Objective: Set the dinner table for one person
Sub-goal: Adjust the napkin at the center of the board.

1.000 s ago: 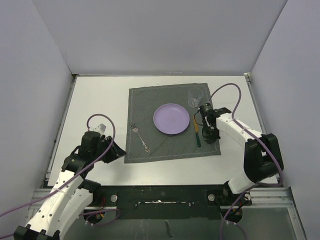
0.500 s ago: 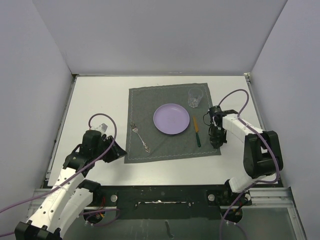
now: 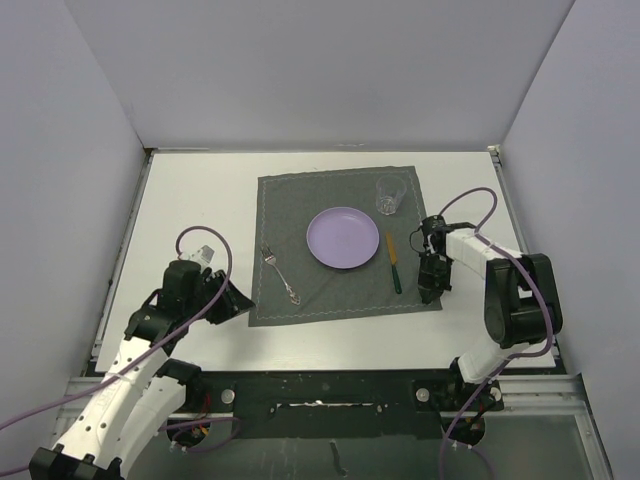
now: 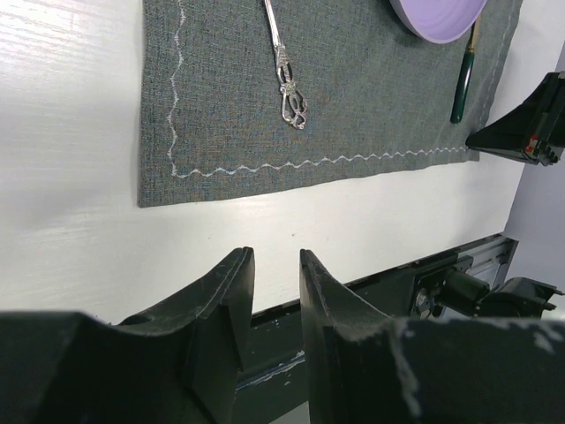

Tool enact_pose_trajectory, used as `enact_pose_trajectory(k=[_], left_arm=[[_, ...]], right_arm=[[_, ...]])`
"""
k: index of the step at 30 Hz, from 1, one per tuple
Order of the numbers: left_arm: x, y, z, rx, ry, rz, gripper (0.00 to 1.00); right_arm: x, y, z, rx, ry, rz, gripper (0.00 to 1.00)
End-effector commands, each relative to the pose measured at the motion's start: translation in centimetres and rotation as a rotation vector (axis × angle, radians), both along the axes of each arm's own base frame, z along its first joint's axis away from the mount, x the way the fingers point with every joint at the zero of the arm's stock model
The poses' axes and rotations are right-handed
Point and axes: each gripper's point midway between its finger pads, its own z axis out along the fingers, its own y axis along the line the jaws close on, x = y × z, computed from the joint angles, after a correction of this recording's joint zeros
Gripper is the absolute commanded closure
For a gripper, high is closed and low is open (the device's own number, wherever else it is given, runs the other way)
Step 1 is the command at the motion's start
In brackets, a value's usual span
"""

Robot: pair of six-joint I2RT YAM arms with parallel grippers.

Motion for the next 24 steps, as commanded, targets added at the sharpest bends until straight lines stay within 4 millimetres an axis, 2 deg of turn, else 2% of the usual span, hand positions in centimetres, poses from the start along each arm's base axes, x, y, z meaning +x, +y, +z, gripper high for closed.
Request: enact_pose_trajectory(k=[1,8,18,24], left_arm=[[1.1,-0.4,2.5,-0.044,-0.088,0.004,0.74],[1.3,-0.5,3.8,-0.046,-0.106,-0.002,0.74],[1.3,-0.4,4.5,-0.039,-0.115,-0.014,0.74],[1.4,-0.3,5.6,-0.038,-0.129,-0.015,0.74]], right_arm=[[0.4,0.8,-2.0,0.045,0.022,-0.015,1.00],[-0.1,0.9,-1.7,0.042,0.059,-0.043,1.00],[-0.6,-0.5,0.0,-0.028,0.083,-0.048,1.00],[-1.3,-0.8,0.2,-0.042,0.102,-0.058,1.00]])
